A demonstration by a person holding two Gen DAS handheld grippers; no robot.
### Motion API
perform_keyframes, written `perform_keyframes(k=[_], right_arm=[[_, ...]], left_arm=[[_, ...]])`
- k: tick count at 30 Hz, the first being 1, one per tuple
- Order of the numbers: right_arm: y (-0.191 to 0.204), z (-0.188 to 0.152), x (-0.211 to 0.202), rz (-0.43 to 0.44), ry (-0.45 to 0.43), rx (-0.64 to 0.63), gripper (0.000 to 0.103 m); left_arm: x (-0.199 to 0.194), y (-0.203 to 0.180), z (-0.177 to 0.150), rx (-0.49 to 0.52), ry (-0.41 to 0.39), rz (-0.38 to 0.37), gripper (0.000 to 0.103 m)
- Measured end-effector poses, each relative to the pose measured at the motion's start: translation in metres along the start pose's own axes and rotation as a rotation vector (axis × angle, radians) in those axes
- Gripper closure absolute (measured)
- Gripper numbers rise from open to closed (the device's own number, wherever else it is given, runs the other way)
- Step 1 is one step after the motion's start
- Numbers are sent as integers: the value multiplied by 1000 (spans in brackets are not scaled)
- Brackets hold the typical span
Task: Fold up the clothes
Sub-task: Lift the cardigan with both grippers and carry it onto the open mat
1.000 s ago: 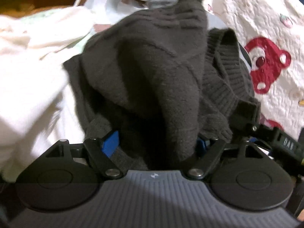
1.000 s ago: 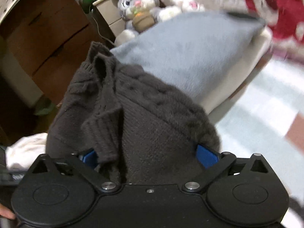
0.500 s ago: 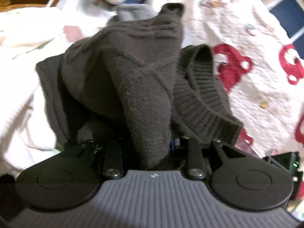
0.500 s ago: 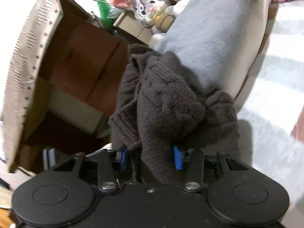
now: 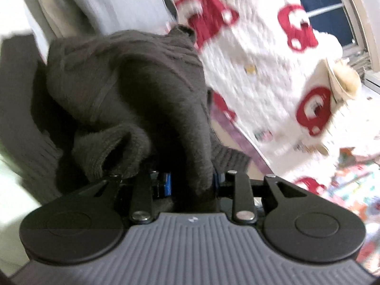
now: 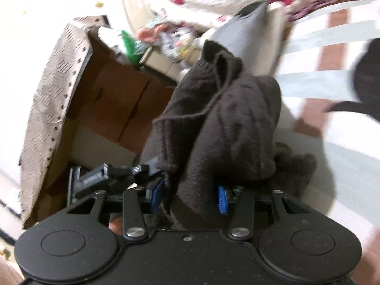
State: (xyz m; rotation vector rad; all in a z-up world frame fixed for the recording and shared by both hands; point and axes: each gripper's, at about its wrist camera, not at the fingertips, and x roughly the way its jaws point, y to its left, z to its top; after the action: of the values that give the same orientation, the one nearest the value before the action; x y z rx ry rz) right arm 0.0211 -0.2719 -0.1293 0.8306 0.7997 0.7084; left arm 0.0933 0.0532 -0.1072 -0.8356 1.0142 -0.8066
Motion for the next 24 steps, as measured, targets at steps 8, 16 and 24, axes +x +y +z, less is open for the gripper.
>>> perform_keyframes(k=[8,16,24], right_arm=[[-26,-35,-71,-189,-44,78,54],[-24,-75,-108,-437,-66,49,57],[-25,-60,-109,-435,-143,39,55]], left_arm=[[75,-65,-46,87,190,62,75],[114,-52,-57,98,298,80,75],[99,-43,-50,100,265,76,75]])
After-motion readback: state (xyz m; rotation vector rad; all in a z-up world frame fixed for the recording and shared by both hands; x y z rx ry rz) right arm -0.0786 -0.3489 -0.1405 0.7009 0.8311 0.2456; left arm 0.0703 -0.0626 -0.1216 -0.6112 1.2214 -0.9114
